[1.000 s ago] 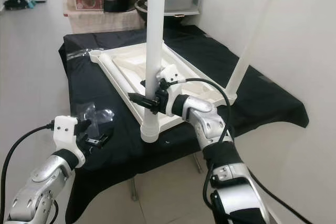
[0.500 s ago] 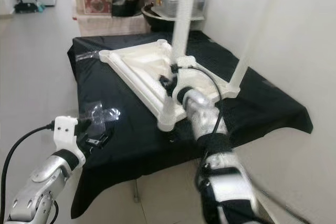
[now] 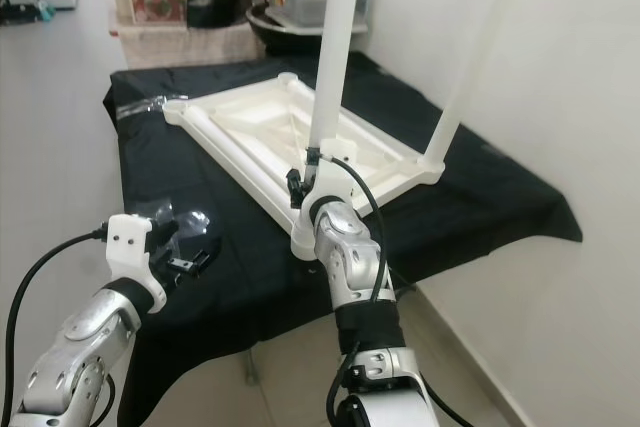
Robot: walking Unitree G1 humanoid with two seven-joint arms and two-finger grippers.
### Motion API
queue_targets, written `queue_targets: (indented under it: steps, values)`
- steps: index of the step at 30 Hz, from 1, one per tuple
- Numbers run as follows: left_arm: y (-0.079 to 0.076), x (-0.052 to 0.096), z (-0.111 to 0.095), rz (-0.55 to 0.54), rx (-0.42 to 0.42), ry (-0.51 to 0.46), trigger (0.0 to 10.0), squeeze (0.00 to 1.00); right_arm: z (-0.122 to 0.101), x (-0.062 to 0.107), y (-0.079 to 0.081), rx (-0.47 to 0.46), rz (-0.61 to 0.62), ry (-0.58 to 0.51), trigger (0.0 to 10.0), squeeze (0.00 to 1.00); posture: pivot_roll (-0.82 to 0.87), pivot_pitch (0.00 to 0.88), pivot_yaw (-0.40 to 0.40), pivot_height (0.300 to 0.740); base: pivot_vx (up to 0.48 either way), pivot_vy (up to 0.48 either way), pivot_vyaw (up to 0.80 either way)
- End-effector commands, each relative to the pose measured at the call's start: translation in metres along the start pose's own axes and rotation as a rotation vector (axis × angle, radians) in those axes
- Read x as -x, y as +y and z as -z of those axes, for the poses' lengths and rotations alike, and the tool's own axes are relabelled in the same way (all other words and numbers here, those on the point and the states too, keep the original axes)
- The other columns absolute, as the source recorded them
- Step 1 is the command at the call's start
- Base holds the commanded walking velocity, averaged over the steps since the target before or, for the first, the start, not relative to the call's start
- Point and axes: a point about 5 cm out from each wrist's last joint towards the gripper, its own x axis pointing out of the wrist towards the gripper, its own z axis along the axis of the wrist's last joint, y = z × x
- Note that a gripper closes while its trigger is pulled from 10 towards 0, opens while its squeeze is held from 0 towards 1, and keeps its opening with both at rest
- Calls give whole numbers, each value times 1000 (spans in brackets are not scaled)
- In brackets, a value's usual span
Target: Building children table
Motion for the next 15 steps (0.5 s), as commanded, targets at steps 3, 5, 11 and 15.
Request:
queue_targets:
  steps: [3, 5, 11, 15]
  values:
    - [-1, 2, 5, -2, 5, 17, 10000, 0, -30, 6, 4, -16, -215, -94, 10000, 0, -25, 0, -83, 740, 0, 0, 0]
    - [-1, 2, 5, -3, 5, 17, 10000, 0, -41, 12, 3, -3, -326, -135, 10000, 0, -26, 0, -86, 740, 0, 0, 0]
    - [-1, 1, 5, -3, 6, 16, 10000, 0, -52, 31, 2, 123, -587, -178, 10000, 0, -26, 0, -85, 740, 0, 0, 0]
    - [-1, -1, 4, 1, 3, 11, 10000, 0, -31, 50, 22, 279, -929, -121, 10000, 0, -20, 0, -92, 740, 0, 0, 0]
